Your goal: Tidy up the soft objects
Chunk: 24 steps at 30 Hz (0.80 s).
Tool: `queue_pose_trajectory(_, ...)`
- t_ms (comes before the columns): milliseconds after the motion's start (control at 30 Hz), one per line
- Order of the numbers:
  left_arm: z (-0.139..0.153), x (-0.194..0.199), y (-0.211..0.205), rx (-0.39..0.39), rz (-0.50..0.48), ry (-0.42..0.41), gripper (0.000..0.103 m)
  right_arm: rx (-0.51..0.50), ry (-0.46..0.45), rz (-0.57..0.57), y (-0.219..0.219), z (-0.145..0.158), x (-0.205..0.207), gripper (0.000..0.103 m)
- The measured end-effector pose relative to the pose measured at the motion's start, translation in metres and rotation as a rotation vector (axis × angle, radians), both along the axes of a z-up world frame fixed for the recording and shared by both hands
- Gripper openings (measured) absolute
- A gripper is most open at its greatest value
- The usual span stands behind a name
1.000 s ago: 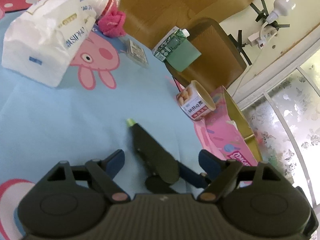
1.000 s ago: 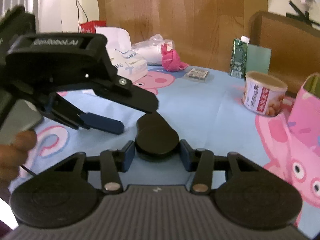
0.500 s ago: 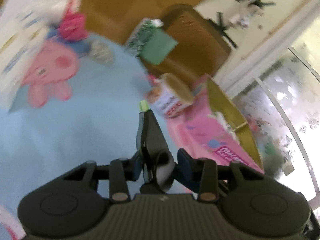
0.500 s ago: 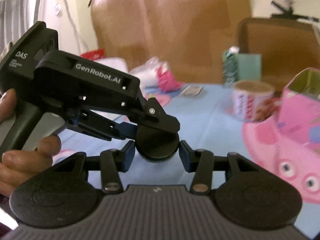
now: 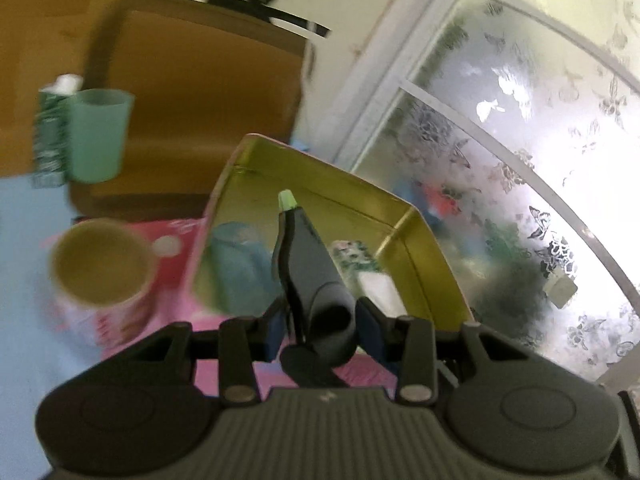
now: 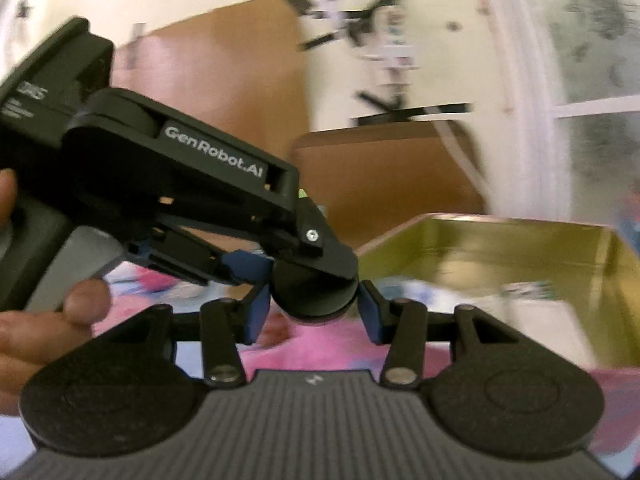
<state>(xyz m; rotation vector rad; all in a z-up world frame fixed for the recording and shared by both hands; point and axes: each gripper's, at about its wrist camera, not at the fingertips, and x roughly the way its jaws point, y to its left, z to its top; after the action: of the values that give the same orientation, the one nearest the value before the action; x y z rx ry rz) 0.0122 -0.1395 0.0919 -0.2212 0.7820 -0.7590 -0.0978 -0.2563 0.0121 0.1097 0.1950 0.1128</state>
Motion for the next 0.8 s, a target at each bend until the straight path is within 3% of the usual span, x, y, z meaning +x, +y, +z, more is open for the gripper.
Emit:
queue_pose_trajectory(167, -0.009, 0.008, -0.030, 0.051, -0.008, -0.003, 0.044, 0.011, 0.068, -0.220, -0.040, -0.013, 0.017, 0.054)
queue_pose_trajectory(233, -0.014, 0.006, -0.027, 0.053, -0.006, -0.002, 0.046, 0.059, 0.063, -0.255, -0.055, -0.016, 0.010, 0.062)
queue_pose_trajectory(333, -0.019, 0.002, -0.009, 0.045, 0.013, 0.005, 0.046, 0.090, 0.053, -0.270, -0.064, -0.017, 0.006, 0.062)
queue_pose_trajectory(567, -0.017, -0.019, 0.075, -0.015, 0.131, -0.035, 0.053, 0.076, -0.017, -0.185, -0.035, -0.003, 0.004, 0.062)
queue_pose_trajectory(733, -0.032, -0.032, 0.165, 0.013, 0.343, -0.054, 0.055, 0.021, -0.030, -0.027, 0.014, 0.007, 0.005, 0.062)
queue_pose_trajectory(800, -0.047, -0.036, 0.200, 0.073, 0.447, -0.056, 0.055, -0.003, -0.008, 0.057, 0.038, 0.008, 0.010, 0.062)
